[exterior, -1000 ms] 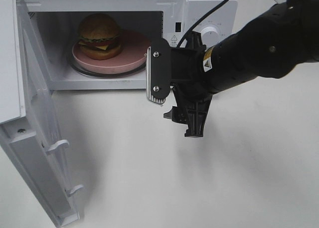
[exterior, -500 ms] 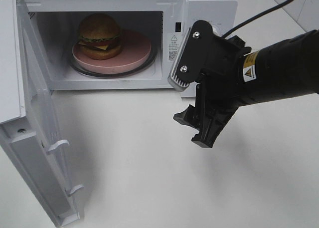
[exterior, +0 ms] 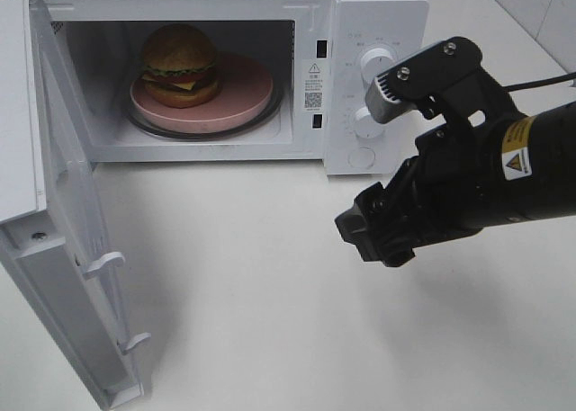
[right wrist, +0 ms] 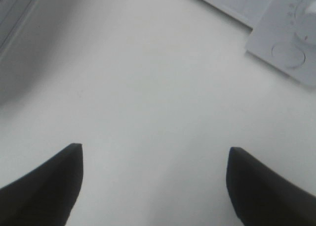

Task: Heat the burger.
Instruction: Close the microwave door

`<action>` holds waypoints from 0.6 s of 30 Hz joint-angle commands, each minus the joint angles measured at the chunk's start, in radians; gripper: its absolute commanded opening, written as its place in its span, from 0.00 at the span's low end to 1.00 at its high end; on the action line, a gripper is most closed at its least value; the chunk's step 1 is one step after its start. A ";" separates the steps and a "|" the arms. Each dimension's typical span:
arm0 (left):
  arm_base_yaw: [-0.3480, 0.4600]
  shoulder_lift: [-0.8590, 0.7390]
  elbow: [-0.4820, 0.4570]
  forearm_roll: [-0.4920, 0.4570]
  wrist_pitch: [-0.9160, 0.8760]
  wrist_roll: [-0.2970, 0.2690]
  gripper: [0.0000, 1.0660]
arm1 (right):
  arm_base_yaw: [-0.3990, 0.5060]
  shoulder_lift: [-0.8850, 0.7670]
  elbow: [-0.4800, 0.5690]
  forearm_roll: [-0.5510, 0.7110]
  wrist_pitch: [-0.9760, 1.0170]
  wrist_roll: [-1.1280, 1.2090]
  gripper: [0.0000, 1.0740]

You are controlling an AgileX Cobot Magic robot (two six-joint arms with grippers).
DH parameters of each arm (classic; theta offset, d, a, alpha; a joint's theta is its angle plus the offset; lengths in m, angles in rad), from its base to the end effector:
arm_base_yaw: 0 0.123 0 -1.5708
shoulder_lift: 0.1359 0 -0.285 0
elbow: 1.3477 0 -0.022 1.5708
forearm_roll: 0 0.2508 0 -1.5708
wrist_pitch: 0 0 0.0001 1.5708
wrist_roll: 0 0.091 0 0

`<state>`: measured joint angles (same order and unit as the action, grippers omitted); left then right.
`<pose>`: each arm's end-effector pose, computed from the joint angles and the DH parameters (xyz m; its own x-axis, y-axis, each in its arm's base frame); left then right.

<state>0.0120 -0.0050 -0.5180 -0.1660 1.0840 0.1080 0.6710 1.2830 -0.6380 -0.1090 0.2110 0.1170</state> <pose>-0.0092 -0.0134 0.2812 -0.4474 0.0241 -0.8940 0.1318 0.9905 -0.0393 0.1945 0.1518 0.2274 -0.5502 -0.4235 -0.7197 -0.6031 0.7976 -0.0083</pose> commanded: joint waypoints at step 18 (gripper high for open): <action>-0.004 -0.017 0.003 -0.005 -0.015 -0.003 0.94 | -0.006 -0.151 0.004 0.037 0.323 0.094 0.71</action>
<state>0.0120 -0.0050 -0.5180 -0.1660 1.0840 0.1080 0.6710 1.1550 -0.6380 -0.0820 0.5080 0.2070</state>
